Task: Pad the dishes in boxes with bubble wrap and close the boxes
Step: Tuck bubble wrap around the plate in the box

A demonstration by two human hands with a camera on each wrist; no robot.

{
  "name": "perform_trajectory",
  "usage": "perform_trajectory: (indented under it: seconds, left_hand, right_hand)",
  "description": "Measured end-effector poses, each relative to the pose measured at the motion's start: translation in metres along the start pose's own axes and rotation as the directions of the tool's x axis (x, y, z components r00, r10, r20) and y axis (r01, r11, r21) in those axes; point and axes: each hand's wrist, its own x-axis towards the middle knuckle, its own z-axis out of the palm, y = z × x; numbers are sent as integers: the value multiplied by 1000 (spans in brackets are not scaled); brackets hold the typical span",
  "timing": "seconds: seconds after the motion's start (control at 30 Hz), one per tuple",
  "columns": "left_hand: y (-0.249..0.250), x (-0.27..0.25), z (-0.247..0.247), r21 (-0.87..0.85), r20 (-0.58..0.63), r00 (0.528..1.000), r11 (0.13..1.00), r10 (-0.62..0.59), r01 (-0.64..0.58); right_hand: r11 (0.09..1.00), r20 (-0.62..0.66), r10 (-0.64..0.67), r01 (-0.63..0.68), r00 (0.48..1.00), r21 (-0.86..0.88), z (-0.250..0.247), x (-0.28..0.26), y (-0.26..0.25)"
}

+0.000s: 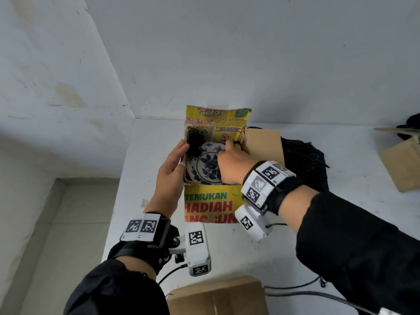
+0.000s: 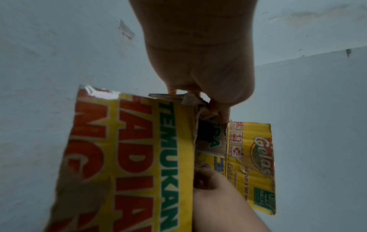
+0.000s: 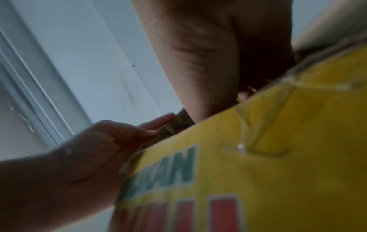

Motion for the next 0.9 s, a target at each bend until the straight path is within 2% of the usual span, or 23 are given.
perform_trajectory:
  seconds: [0.1, 0.3, 0.43, 0.57, 0.67, 0.8, 0.9]
  left_hand:
    - [-1, 0, 0, 14, -4, 1000, 1000, 5, -5]
    - [1, -2, 0, 43, -5, 1000, 999, 4, -4]
    - [7, -3, 2, 61, -10, 1000, 998, -14, 15]
    - [16, -4, 4, 114, -21, 999, 993, -27, 30]
    - [25, -3, 7, 136, -47, 996, 988, -72, 78]
    - [44, -10, 21, 109, -89, 989, 986, -114, 123]
    - [55, -15, 36, 113, -100, 991, 988, -93, 104]
  right_hand:
    - [1000, 38, 28, -28, 999, -5, 10, 1, 2]
    - [987, 82, 110, -119, 991, 112, 7, 15, -7]
    - [982, 88, 106, -118, 990, 145, 3, 15, -7]
    - [953, 69, 15, -35, 997, 301, -5, 5, 2]
    - [931, -39, -81, 90, 996, 353, -10, -7, 12]
    - [871, -218, -210, 284, 953, 402, -20, -34, 43]
    - [819, -332, -229, 365, 915, 442, -23, -53, 83]
